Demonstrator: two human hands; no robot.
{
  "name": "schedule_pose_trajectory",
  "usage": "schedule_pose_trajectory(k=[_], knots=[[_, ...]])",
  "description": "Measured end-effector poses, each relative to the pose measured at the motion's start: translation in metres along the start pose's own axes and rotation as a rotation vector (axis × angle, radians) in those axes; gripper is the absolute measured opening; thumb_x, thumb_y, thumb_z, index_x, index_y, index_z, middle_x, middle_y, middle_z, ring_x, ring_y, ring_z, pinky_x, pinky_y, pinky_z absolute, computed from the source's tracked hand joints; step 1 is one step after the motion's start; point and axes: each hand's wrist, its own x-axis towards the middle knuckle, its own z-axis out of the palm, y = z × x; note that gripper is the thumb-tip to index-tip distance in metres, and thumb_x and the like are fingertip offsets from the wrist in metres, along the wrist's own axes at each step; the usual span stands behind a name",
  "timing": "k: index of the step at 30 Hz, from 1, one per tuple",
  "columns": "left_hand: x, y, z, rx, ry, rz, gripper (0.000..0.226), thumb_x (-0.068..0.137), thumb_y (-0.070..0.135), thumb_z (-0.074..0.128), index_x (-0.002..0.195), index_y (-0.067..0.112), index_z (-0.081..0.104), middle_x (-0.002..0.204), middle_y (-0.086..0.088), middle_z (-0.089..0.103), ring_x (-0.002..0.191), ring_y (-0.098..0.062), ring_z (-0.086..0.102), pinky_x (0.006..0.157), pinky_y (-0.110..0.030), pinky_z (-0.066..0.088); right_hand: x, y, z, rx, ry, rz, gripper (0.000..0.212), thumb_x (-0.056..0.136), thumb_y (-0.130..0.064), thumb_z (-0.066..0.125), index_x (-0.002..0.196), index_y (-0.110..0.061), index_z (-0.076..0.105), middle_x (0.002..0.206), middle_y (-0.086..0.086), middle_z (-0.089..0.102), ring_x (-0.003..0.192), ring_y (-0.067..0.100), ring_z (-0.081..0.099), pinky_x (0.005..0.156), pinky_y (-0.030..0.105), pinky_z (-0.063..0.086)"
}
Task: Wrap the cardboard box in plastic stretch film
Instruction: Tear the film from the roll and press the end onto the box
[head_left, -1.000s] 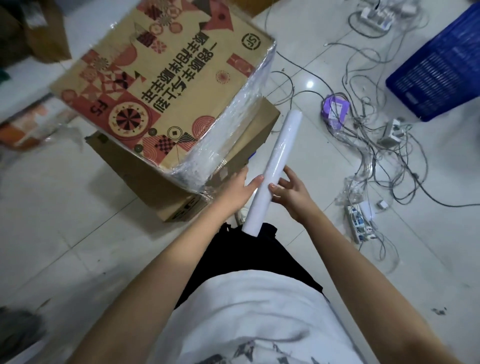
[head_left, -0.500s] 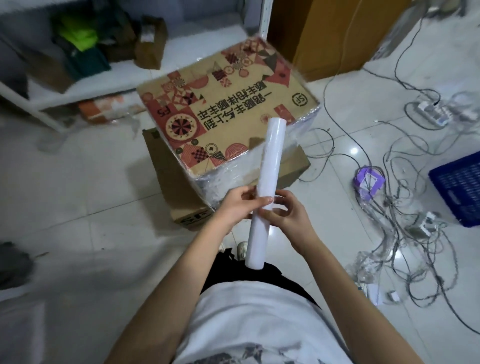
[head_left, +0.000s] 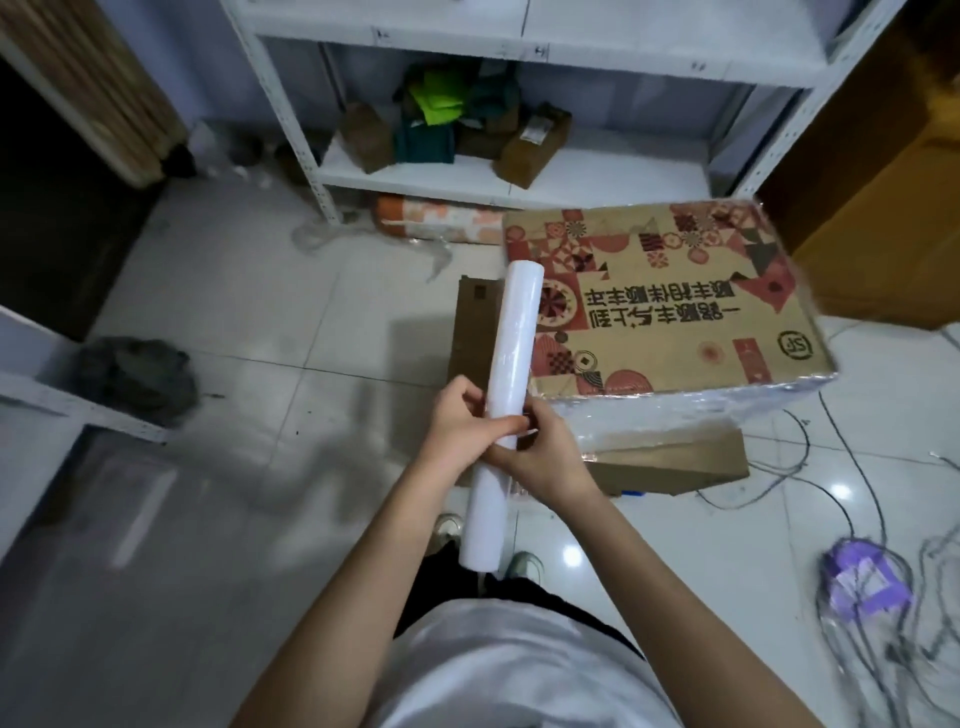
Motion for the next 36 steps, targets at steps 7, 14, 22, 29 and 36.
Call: schedule_pose_trajectory(k=[7,14,22,29,36], knots=[[0.051,-0.013,-0.040,0.097,0.052,-0.124,0.041,0.067,0.015,0.080,0.087,0.010,0.044,0.091,-0.007,0.054,0.076,-0.019,0.054,0.043,-0.013,0.033,0.057,-0.008,0.063,-0.157,-0.033,0.111,0.045,0.070,-0.021,0.079,0.107,-0.005,0.057,0.090,0.002,0.060,0.075,0.013,0.059,0.058,0.019,0.044],[0.137,-0.021,-0.051,0.325,-0.035,-0.249,0.036,0.079,0.024,0.069,0.109,0.008,0.058,0.111,-0.011,0.063,0.099,-0.028,0.059,0.080,-0.032,0.046,0.141,-0.006,0.110,-0.123,0.006,0.420,0.035,0.083,-0.016,0.061,0.115,-0.002,0.057,0.102,0.012,0.063,0.095,0.026,0.062,0.079,0.038,0.053],[0.220,-0.038,-0.023,0.348,-0.077,-0.331,0.034,0.082,0.027,0.069,0.111,0.012,0.060,0.113,-0.010,0.063,0.103,-0.028,0.060,0.093,-0.040,0.047,0.216,0.022,0.117,-0.195,0.126,0.571,0.030,0.086,-0.020,0.049,0.112,-0.009,0.058,0.106,0.011,0.060,0.093,0.027,0.062,0.080,0.036,0.052],[0.299,-0.065,0.006,0.256,-0.163,-0.432,0.048,0.077,0.021,0.074,0.119,0.010,0.054,0.117,-0.012,0.060,0.108,-0.028,0.057,0.090,-0.037,0.046,0.273,0.073,0.121,-0.151,0.160,0.574,0.025,0.092,-0.027,0.053,0.111,-0.011,0.055,0.114,0.011,0.060,0.103,0.024,0.059,0.093,0.038,0.046],[0.345,-0.091,0.031,0.315,-0.105,-0.468,0.039,0.080,0.026,0.072,0.112,0.013,0.055,0.109,-0.009,0.061,0.101,-0.026,0.058,0.082,-0.037,0.049,0.286,0.120,0.137,-0.450,0.157,0.575,0.041,0.088,-0.042,0.055,0.119,-0.014,0.053,0.118,0.007,0.055,0.113,0.024,0.054,0.095,0.032,0.043]])
